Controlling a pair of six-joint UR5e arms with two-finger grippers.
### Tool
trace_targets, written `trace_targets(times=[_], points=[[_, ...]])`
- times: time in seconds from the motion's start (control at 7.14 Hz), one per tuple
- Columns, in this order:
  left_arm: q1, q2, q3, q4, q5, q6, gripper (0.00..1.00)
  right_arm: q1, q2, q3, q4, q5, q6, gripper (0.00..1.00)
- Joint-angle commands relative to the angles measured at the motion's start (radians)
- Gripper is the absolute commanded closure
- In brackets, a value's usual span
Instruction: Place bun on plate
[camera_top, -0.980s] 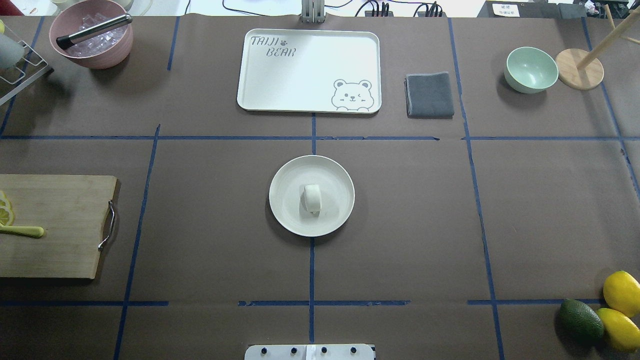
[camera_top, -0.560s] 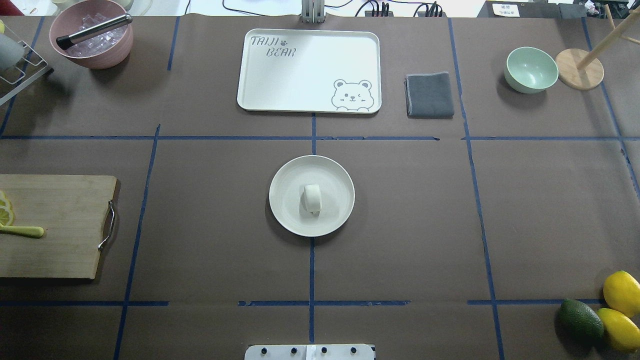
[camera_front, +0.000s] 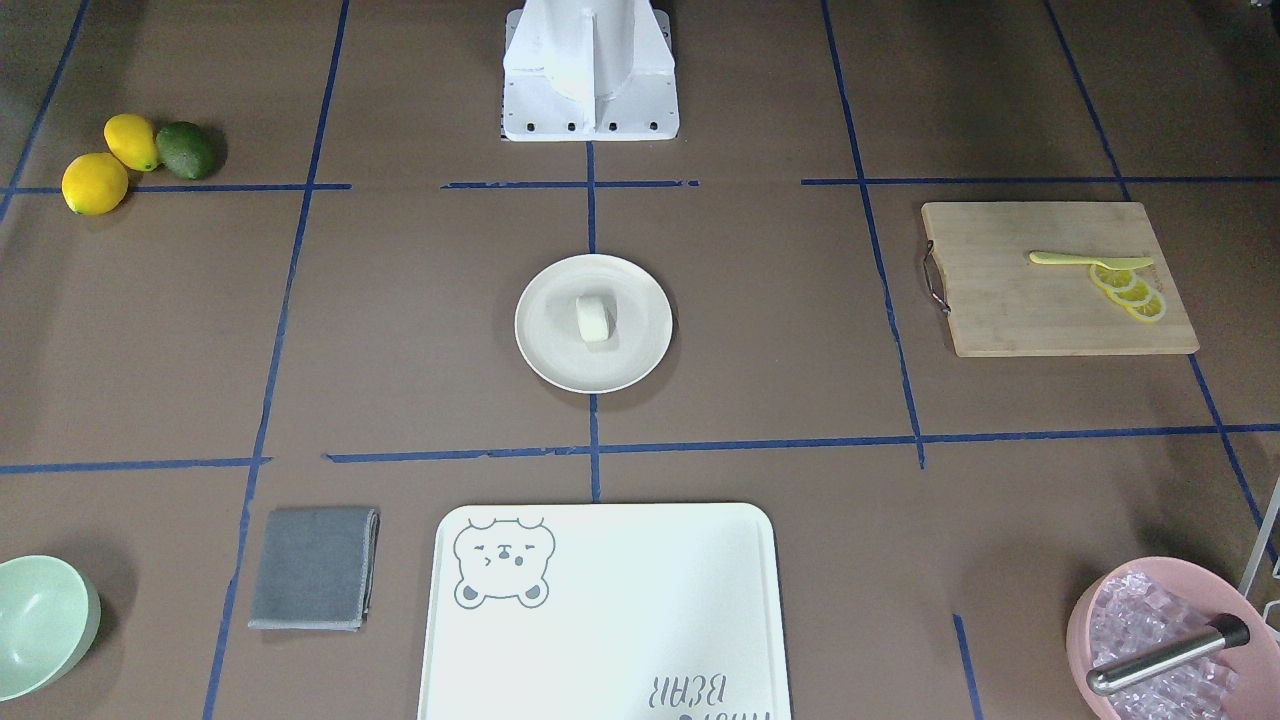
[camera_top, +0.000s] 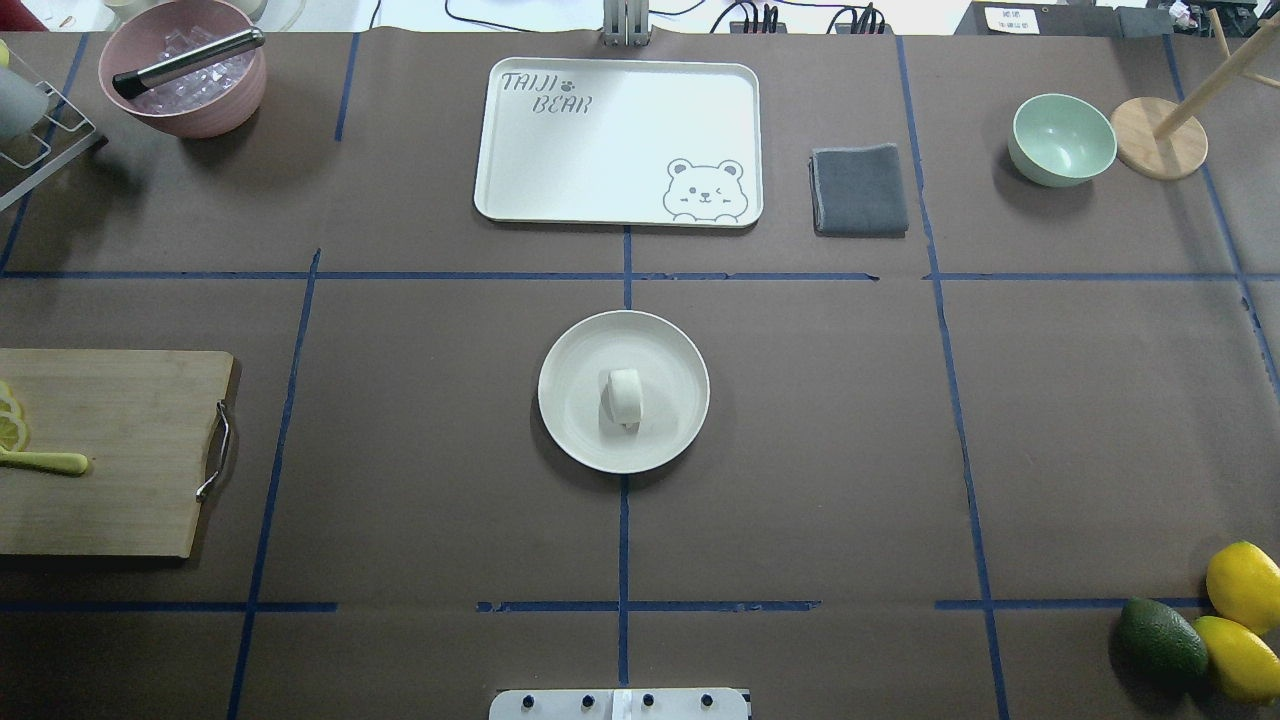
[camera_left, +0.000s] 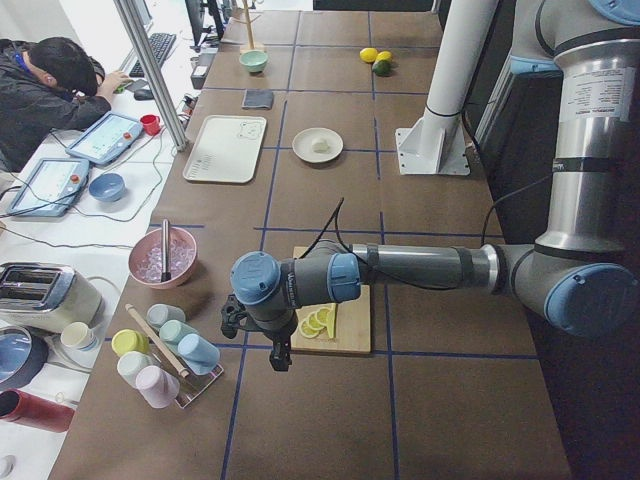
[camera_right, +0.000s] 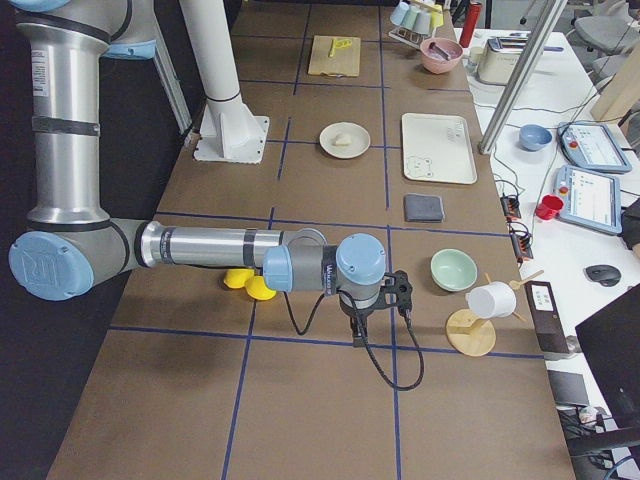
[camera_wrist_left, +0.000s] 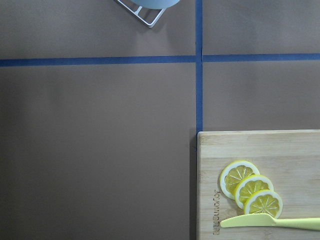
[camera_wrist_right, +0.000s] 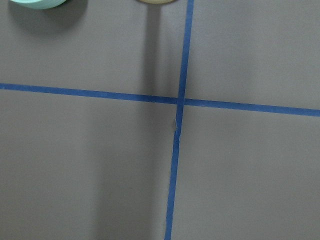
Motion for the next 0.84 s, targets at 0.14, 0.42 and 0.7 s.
trace_targets(times=[0.14, 0.42, 0.7], points=[[-0.001, 0.0, -0.001, -0.002, 0.001, 0.0, 0.0, 0.001, -0.002, 0.0, 0.0, 0.0, 0.0, 0.0], [-0.001, 0.0, -0.001, -0.01, 0.001, 0.0, 0.0, 0.001, -0.003, 0.0, 0.0, 0.0, 0.0, 0.0], [-0.002, 0.0, -0.001, -0.013, 0.001, 0.0, 0.0, 0.0, -0.003, -0.002, -0.001, -0.002, 0.0, 0.0]])
